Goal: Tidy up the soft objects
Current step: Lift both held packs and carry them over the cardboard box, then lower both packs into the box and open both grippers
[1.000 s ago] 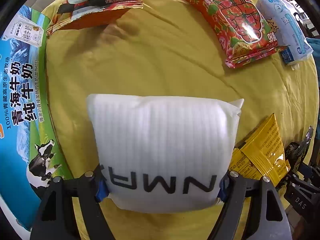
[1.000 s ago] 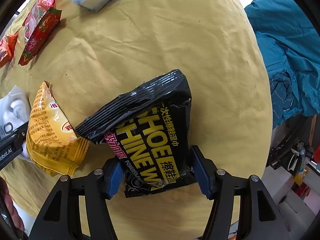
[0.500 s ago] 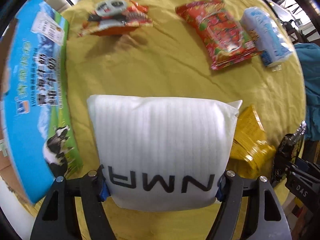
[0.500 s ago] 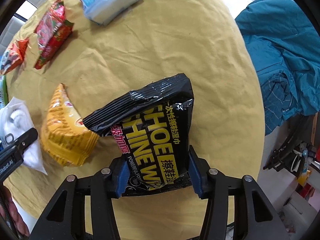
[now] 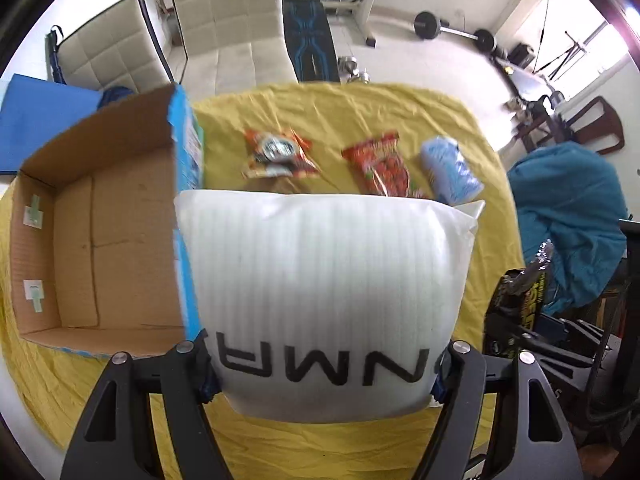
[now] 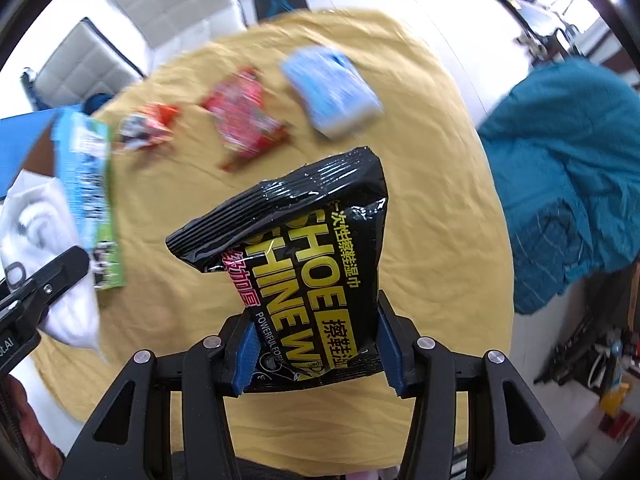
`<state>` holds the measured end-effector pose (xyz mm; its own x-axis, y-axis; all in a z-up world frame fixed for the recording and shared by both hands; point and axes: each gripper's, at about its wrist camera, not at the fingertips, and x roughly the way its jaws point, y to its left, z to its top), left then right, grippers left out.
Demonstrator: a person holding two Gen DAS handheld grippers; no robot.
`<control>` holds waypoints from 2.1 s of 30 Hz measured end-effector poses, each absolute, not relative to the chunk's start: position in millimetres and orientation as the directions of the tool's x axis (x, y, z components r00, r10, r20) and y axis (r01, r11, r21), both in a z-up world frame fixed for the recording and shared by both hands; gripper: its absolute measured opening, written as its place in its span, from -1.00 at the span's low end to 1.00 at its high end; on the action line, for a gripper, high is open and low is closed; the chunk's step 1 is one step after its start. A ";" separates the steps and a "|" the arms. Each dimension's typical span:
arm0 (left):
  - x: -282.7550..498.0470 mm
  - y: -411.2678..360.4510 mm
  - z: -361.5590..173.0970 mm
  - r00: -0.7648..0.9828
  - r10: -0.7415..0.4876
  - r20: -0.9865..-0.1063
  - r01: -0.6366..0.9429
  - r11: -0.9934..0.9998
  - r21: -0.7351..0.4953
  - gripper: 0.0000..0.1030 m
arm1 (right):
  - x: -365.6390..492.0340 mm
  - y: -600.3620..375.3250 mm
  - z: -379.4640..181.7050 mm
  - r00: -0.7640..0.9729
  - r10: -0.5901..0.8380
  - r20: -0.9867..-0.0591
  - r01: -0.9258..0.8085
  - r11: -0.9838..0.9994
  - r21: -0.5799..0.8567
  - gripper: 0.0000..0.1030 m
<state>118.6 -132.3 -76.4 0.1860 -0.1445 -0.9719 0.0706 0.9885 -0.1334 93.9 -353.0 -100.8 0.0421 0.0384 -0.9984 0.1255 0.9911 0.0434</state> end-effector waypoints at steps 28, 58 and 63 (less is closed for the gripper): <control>244.7 180.6 -170.7 0.079 -0.174 -0.982 -0.144 0.972 -0.184 0.41 | 245.2 -6.4 -139.1 0.023 0.214 -0.977 -0.109 0.972 0.210 0.04; 278.5 164.0 -226.1 -0.137 -0.246 -0.960 -0.075 0.969 -0.237 0.46 | 283.0 38.9 -228.7 -0.074 0.071 -0.995 -0.160 0.984 0.082 0.05; 276.5 167.9 -205.2 -0.101 -0.240 -0.966 -0.092 0.969 -0.231 0.61 | 287.5 38.5 -224.6 -0.074 0.063 -0.995 -0.166 0.983 0.075 0.07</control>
<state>276.5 167.9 -205.2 -0.1007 -0.2401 -0.9655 -0.0922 0.9685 -0.2312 287.5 38.5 -224.6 -0.0738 0.0634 -0.9953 -0.1657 0.9833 0.0749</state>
